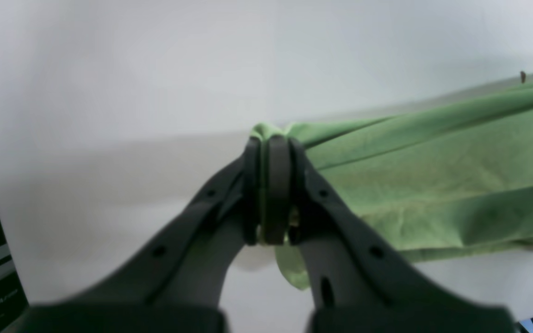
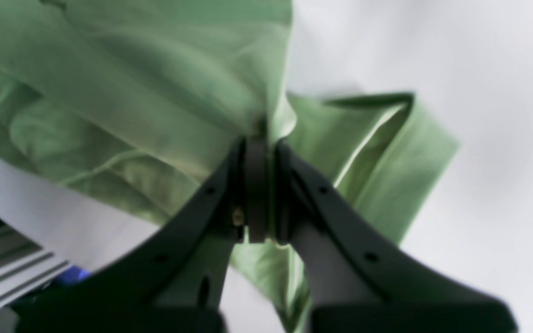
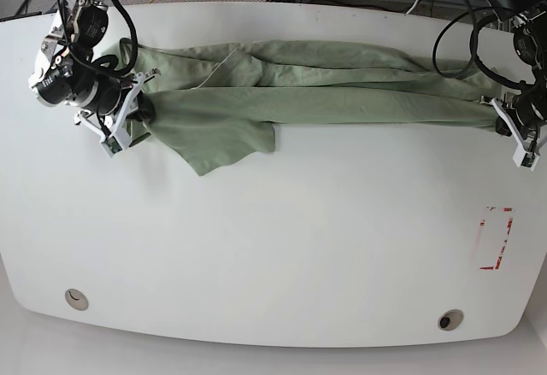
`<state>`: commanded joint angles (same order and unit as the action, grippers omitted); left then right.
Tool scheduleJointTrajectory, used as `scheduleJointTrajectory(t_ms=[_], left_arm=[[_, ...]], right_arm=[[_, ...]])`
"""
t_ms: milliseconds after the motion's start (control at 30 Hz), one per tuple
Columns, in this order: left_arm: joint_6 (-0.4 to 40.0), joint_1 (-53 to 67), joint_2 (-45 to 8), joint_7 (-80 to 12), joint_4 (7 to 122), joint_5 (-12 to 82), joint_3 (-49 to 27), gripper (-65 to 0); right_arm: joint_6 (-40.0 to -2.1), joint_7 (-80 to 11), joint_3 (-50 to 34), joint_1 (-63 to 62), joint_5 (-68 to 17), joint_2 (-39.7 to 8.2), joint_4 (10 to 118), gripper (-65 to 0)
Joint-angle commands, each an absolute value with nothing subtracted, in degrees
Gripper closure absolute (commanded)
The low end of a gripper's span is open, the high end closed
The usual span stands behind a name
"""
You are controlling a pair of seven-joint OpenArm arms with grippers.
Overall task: Layout the t-shirt on the table in an organized manner, then fold the t-shirt properly
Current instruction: 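Lift the hem with the right gripper and fold it over the body, then regrasp the folded shirt end with the right gripper and tuck it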
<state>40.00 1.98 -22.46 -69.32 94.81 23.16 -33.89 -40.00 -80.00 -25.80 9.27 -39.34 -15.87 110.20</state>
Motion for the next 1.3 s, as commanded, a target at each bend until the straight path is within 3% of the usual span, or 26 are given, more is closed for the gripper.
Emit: scheduleJointTrajectory(t_ms=[100, 200, 300, 400, 467, 567, 667, 967, 1300], left_arm=[[40.00, 2.24, -22.55, -69.32, 94.81, 23.16, -33.71, 0.0], [40.00, 2.77, -22.55, -69.32, 94.81, 23.16, -33.63, 0.0], [40.00, 2.95, -22.55, -69.32, 94.81, 23.08, -32.75, 0.0], [40.00, 2.95, -23.08, -69.32, 94.81, 23.25, -31.78, -12.6], [40.00, 2.95, -23.78, -69.32, 94.81, 23.25, -31.78, -23.2], [40.00, 2.77, -23.96, -69.32, 94.81, 23.16, -31.87, -37.6], [40.00, 2.59, -23.96, -69.32, 94.81, 23.08, -31.87, -43.8], [40.00, 1.98, -25.27, -69.32, 94.90, 23.34, -31.78, -44.0], [40.00, -0.57, -25.36, -69.32, 94.90, 23.08, -31.87, -44.0]], right_arm=[[-40.00, -80.00, -25.80, 10.51, -39.08, -15.87, 110.20, -6.8], [-40.00, -80.00, -25.80, 11.30, -39.08, -15.87, 110.20, -19.5], [-40.00, -80.00, -27.30, 11.91, -39.34, -16.04, 110.37, -37.4], [-40.00, -80.00, -30.20, 11.82, -39.34, -16.04, 110.99, -56.1], [-40.00, -80.00, -31.69, 11.56, -39.34, -16.13, 111.87, -65.0], [-40.00, -80.00, -33.27, 11.03, -39.43, -16.31, 112.40, -65.0], [-40.00, -80.00, -33.63, 8.31, -39.43, -16.31, 112.40, -65.0], [-40.00, -80.00, -29.67, -1.89, -38.64, -12.53, 107.91, -65.0], [-40.00, -77.76, -24.48, -11.03, -34.68, -8.48, 90.95, -65.0]])
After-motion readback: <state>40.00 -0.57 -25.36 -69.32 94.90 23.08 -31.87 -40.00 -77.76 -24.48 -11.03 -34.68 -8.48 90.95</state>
